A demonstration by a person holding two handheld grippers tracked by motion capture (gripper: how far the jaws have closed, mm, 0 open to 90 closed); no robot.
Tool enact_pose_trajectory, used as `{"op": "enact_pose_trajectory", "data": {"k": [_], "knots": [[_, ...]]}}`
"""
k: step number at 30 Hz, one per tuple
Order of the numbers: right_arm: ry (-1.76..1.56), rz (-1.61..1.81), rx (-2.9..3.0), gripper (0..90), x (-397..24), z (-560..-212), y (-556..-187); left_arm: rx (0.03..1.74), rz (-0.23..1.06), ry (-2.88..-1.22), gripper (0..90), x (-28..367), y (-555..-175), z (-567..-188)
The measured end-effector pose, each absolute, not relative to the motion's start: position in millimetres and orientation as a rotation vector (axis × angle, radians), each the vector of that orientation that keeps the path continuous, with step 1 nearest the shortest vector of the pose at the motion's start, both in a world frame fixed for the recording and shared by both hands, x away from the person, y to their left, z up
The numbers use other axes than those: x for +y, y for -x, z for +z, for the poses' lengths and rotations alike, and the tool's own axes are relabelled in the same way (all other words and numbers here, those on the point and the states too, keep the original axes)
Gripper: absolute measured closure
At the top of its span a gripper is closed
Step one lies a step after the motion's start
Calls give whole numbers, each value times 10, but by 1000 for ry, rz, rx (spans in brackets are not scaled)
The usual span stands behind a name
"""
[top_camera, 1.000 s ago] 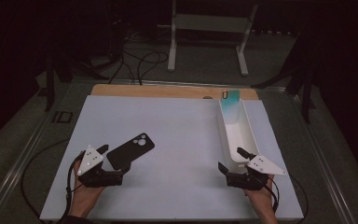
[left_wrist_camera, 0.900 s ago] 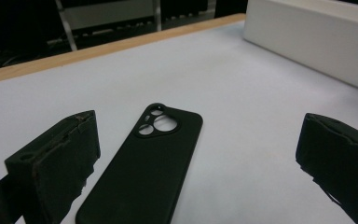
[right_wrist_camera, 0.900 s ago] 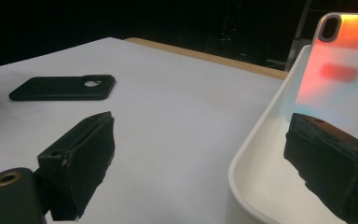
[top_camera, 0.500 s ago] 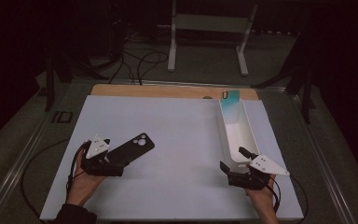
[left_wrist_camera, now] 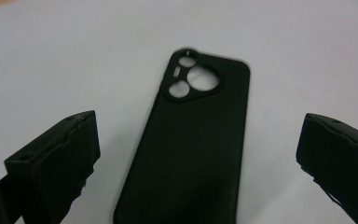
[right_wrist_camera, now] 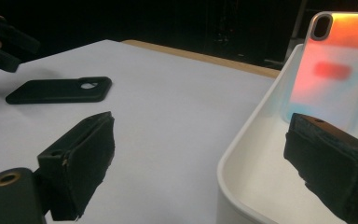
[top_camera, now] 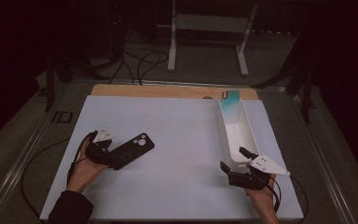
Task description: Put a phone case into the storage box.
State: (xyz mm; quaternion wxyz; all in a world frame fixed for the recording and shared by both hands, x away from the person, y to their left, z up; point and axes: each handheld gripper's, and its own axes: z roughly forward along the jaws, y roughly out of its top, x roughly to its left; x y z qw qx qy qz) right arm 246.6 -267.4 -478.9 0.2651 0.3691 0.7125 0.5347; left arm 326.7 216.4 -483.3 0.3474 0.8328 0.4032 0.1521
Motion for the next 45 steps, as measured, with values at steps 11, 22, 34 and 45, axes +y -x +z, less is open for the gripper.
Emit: {"op": "enact_pose_trajectory", "data": {"k": [11, 22, 34, 45], "knots": [[-997, 1444, 1927, 85, -2669, -4801, -2471, 1058, 304, -2268, 2, 2105, -3445, -4980], [-1004, 1443, 1927, 85, -2675, -4807, -2472, 1080, 249, -2343, 2, 2063, -3538, -5138], [-1005, 1433, 1927, 85, -2676, -4816, -2472, 1062, 232, -2408, 43, 2030, -3527, -5172], [-1003, 1429, 1929, 86, -2670, -4822, -2472, 1062, 234, -2451, 120, 1980, -3483, -5139]]}}
